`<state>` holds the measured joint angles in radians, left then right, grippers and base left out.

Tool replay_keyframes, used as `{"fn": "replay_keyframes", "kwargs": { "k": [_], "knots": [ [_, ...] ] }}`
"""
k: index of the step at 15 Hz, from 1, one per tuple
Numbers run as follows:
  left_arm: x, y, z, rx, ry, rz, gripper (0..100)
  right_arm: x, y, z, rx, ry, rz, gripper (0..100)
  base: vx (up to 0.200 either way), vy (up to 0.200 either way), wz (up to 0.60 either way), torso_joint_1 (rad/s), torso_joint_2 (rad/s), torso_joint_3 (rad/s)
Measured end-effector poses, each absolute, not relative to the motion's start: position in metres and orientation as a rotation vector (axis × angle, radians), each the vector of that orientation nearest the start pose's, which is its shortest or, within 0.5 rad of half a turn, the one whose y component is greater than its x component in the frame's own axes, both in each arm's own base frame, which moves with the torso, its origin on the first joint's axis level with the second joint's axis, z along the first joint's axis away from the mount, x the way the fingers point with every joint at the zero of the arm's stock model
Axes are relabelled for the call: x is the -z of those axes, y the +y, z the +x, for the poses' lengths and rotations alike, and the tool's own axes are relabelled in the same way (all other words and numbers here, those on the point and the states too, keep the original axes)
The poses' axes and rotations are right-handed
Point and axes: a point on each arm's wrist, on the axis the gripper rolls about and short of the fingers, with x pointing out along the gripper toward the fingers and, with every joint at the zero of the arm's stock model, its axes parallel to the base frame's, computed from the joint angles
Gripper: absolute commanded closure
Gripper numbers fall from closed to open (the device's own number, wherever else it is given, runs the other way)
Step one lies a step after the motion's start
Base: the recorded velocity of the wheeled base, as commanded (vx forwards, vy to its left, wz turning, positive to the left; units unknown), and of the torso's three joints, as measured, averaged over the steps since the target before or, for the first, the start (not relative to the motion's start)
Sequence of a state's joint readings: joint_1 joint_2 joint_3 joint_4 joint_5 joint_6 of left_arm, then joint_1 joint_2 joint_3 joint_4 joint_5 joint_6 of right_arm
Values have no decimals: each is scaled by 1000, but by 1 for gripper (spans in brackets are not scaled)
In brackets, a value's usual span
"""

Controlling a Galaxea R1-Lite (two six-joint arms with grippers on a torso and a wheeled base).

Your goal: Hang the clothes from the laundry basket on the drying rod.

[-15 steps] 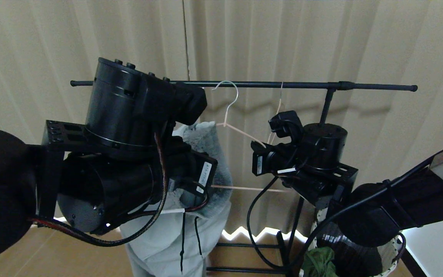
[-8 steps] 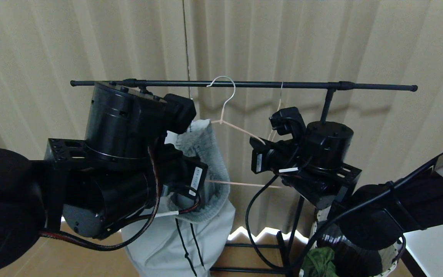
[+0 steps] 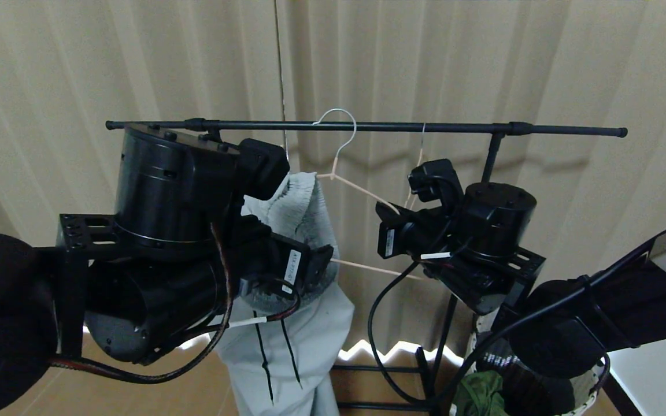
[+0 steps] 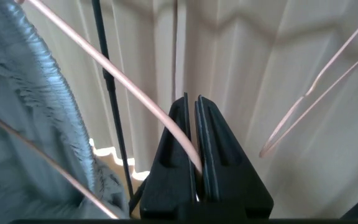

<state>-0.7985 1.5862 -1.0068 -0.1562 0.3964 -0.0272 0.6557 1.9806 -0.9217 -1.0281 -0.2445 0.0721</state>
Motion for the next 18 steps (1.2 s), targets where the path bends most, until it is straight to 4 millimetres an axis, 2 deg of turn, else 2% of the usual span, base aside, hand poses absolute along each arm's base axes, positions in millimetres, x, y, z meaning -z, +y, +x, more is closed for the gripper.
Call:
{"fn": "replay_keyframes", "kwargs": {
  "k": [6,8,11,14,18],
  "knots": [
    [-230,-179,185,470,300,224,0,-160,214,305,-382,-32,11,100,0,0,0,0,0,0],
    [-234,-165,180,497,245,241,0,-159,207,306,-365,-50,-12,100,0,0,0,0,0,0],
    [-240,-138,189,481,135,306,0,-156,198,306,-350,-70,-45,100,0,0,0,0,0,0],
    [-242,-114,202,578,44,427,0,-153,192,300,-346,-102,-76,100,0,0,0,0,0,0],
    [-244,-109,207,673,-27,550,0,-156,189,295,-344,-123,-106,100,0,0,0,0,0,0]
  ]
}}
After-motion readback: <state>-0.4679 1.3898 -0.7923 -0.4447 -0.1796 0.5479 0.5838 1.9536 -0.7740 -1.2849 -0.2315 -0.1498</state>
